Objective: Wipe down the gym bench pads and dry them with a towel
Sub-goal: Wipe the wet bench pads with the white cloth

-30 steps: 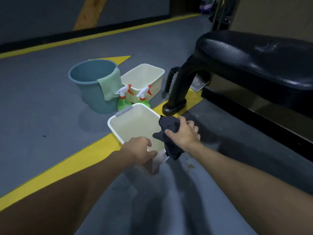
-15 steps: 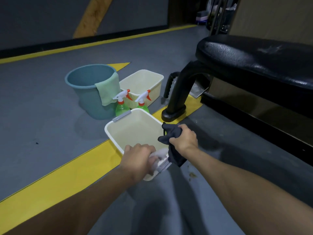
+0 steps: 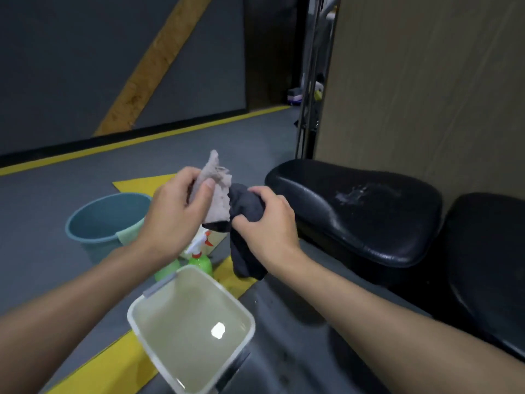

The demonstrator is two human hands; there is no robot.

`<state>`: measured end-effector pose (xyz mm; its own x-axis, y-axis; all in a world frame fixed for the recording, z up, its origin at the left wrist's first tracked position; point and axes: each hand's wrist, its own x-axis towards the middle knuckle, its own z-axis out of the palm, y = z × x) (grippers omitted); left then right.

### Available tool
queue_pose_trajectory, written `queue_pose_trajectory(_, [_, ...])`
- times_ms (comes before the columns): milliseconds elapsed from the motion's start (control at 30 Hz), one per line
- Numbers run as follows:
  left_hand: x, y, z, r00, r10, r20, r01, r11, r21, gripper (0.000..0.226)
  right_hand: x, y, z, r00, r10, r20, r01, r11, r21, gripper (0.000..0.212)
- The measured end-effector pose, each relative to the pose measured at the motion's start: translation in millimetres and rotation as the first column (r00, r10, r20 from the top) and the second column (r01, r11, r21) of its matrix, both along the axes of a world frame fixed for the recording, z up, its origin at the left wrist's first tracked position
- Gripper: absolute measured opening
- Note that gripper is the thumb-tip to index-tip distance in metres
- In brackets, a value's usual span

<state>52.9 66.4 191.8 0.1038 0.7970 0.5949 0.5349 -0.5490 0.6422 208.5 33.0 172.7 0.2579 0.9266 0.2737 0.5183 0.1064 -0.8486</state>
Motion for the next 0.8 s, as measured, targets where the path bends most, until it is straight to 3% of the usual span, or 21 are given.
queue_pose_trajectory(200, [40.4, 6.5, 94.6, 1.000, 0.023, -0.014, -0.021, 0.994, 0.107, 0.014, 40.3, 32.2, 77.2, 0.981, -0.173, 0.089, 0.165, 0.981, 0.098, 0.055])
queue_pose_trajectory(267, [51.0, 7.0, 108.1, 0.998, 0.041, -0.039, -0.036, 0.992, 0.119, 0.012, 55.1, 51.5, 76.9, 0.924, -0.222, 0.312, 0.255, 0.964, -0.070, 0.064])
queue_pose_trajectory(333, [58.0, 9.6, 108.4, 0.997, 0.051, -0.055, -0.044, 0.992, 0.116, 0.012, 66.9, 68.0, 63.2, 0.831, -0.109, 0.545, 0.313, 0.902, -0.296, 0.076])
queue_pose_trajectory(433, [64.6, 18.6, 92.4, 0.994, 0.012, -0.108, -0.001, 0.995, 0.102, 0.014, 72.3, 84.8, 41.5, 0.723, -0.051, 0.689, 0.360, 0.879, -0.313, 0.075])
queue_pose_trajectory(567, [77.8, 40.9, 74.9, 0.986, -0.053, -0.160, 0.067, 0.994, 0.084, 0.020, 66.2, 102.3, 39.9, 0.745, -0.113, 0.657, 0.423, 0.842, -0.336, 0.068])
queue_pose_trajectory(700, [91.4, 70.4, 76.1, 0.978, -0.143, -0.155, 0.151, 0.988, 0.042, 0.019, 69.7, 109.4, 50.8, 0.818, -0.033, 0.575, 0.357, 0.812, -0.462, 0.079])
queue_pose_trajectory(733, [95.0, 78.6, 78.1, 0.975, -0.170, -0.140, 0.177, 0.984, 0.036, 0.019, 75.2, 107.0, 55.8, 0.842, -0.025, 0.539, 0.317, 0.832, -0.456, 0.075])
queue_pose_trajectory(800, [105.4, 93.5, 83.3, 0.966, -0.238, -0.097, 0.242, 0.970, 0.029, 0.017, 91.4, 100.8, 67.5, 0.916, -0.148, 0.373, 0.252, 0.936, -0.246, 0.051])
